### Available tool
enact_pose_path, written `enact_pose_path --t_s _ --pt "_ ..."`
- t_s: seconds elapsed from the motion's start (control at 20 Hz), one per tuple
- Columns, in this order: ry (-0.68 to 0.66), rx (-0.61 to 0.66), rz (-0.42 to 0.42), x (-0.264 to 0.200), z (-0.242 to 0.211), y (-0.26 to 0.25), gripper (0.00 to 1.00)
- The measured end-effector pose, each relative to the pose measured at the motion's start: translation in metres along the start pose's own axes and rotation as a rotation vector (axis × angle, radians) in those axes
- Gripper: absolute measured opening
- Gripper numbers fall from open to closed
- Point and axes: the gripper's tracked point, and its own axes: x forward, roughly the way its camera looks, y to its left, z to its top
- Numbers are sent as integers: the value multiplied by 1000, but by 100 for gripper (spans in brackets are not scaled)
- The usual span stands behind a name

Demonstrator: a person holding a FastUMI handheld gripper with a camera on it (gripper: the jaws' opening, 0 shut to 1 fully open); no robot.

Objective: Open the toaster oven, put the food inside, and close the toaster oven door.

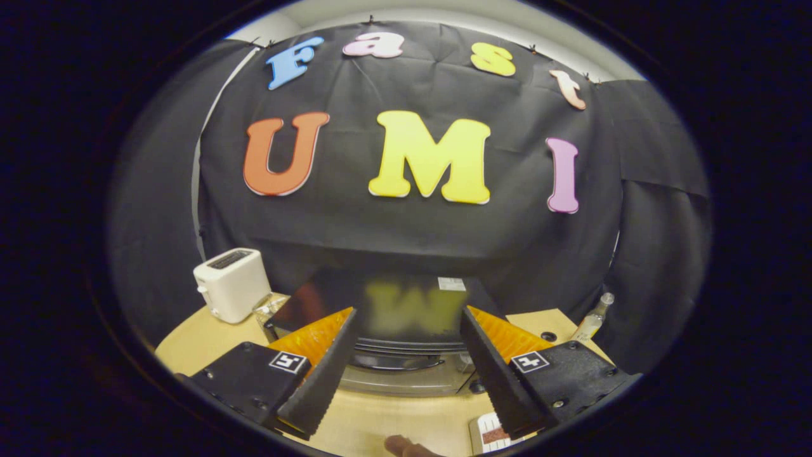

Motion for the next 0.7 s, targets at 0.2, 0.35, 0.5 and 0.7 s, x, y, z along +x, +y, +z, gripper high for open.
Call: enact_pose_path --t_s 0.2,0.35,0.5,0.7 --pt "126 34 50 30 -34 19 100" --pt "116 69 79 30 -31 22 100" --pt "131 103 92 25 -37 21 100" --pt "115 46 100 -1 -50 21 100"
